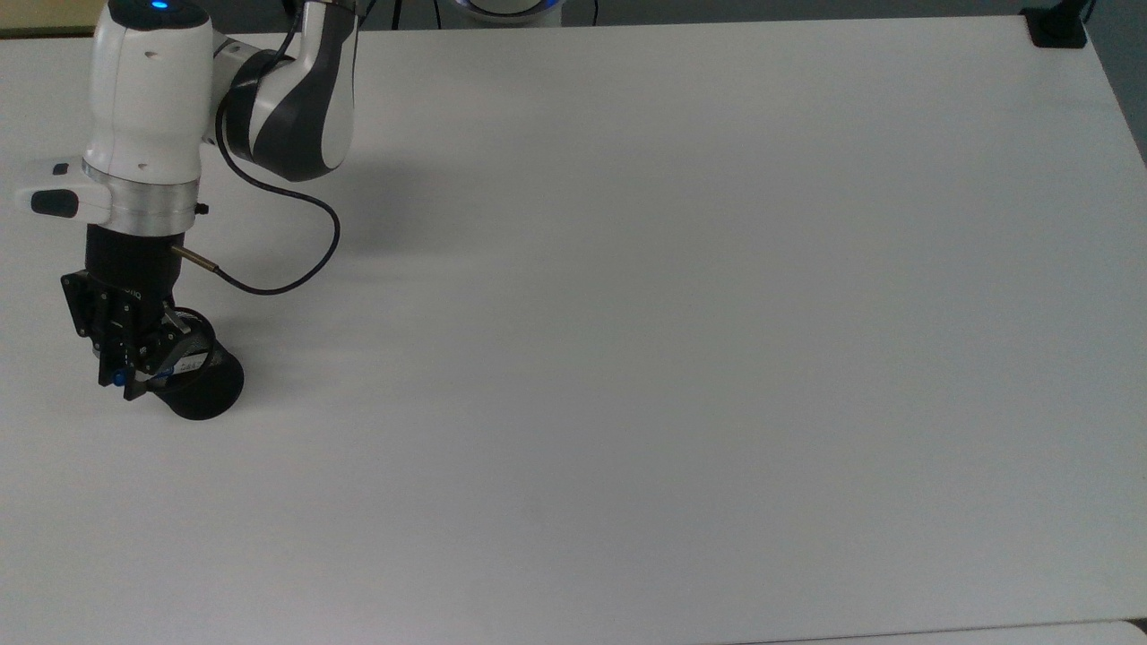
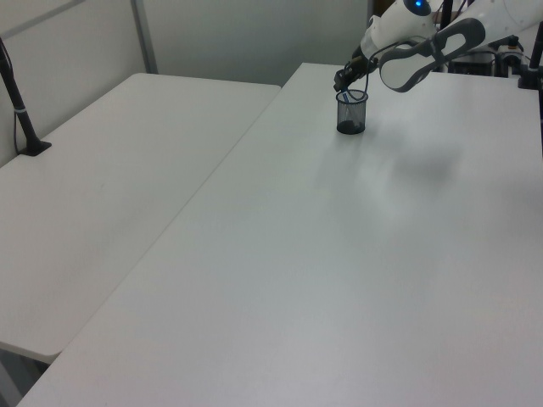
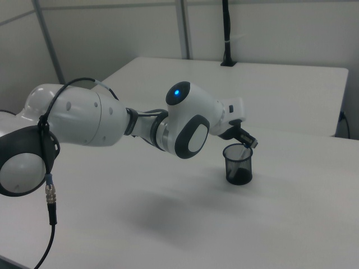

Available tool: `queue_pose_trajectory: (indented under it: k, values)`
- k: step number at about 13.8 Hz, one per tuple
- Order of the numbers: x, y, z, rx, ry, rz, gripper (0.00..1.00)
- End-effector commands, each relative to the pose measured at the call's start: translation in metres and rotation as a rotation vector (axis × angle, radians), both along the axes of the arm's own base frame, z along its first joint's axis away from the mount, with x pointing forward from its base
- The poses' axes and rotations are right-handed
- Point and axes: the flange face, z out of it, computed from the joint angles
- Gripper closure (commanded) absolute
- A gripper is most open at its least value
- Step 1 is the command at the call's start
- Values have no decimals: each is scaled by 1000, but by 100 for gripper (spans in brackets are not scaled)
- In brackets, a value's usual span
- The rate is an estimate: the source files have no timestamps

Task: Remove the marker
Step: 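Close the gripper on the blue-capped marker inside the cup, then lift the marker up out of the cup and carry it away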

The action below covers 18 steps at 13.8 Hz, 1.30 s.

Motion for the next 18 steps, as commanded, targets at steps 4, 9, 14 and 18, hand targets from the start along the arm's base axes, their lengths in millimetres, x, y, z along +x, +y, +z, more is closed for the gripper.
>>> queue_pose_trajectory:
  k: [4, 9, 14, 18]
  values:
    - [2, 2, 7, 7, -30, -10, 96]
    - [0, 3, 29, 12, -64, -19, 97]
    - [-6, 5, 78, 9, -132, -30, 97]
    - [-6, 23, 110, -15, -154, 16, 97]
